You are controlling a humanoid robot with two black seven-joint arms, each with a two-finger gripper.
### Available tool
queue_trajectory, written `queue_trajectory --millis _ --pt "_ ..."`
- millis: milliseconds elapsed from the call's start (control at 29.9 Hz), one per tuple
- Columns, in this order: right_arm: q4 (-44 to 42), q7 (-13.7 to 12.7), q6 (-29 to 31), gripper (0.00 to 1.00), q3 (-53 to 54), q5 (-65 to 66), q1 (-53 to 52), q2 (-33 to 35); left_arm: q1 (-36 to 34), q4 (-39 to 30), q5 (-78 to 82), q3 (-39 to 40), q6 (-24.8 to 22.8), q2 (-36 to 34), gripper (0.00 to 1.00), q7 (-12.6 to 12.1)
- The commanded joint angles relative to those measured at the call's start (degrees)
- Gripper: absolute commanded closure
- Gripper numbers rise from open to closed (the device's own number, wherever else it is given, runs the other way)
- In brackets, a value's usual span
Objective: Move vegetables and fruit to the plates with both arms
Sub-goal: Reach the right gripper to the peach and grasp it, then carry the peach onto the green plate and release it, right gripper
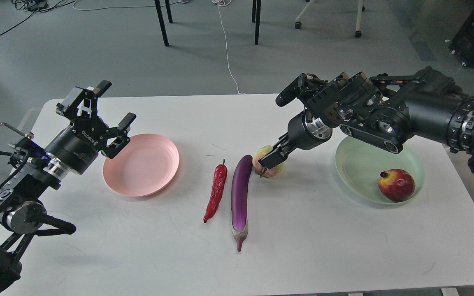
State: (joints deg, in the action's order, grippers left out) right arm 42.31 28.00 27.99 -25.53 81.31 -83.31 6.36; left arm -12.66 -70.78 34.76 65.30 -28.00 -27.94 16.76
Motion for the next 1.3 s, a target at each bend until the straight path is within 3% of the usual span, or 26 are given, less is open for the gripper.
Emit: queue_trajectory --millis 0,468,803,870,970,1070,1171,1271 --pt "-2.93 0.0 0.01 0.03 -0.92 0.17 0.34 -1.87 0.0 0.02 -0.05 0.09 0.0 -0.01 0.01 0.02" --pt "-8.65 0.0 0.01 0.03 -4.17 0.17 4.2 -6.36 0.27 0.02 -0.05 0.09 0.0 -0.1 0.01 0.02" --pt "-10.41 0.0 -4.6 0.09 -7.43 0.17 5.09 -6.36 0.27 0.02 -0.05 0.09 0.0 -0.1 0.01 0.02" --pt "-10.41 0.0 -4.78 0.18 -7.51 0.08 5.09 -6.36 0.27 -0.06 -0.05 0.09 0.0 -0.1 0.01 0.02" --pt "-10.41 0.0 -5.48 0.43 -7.43 0.08 5.17 -6.36 0.36 0.02 -0.05 0.09 0.0 -0.1 0.01 0.02" --pt "-10.23 0.0 -6.89 0.47 -7.43 -0.1 5.17 -6.36 0.36 0.02 -0.05 0.09 0.0 -0.1 0.01 0.02" --pt "-10.23 0.0 -6.98 0.62 -7.43 -0.1 5.17 -6.36 0.36 -0.06 -0.13 0.18 0.0 -0.1 0.01 0.02" --pt "-9.54 0.0 -6.98 0.63 -7.43 -0.36 4.39 -6.36 0.36 0.02 -0.05 0.18 0.0 -0.19 0.01 0.02"
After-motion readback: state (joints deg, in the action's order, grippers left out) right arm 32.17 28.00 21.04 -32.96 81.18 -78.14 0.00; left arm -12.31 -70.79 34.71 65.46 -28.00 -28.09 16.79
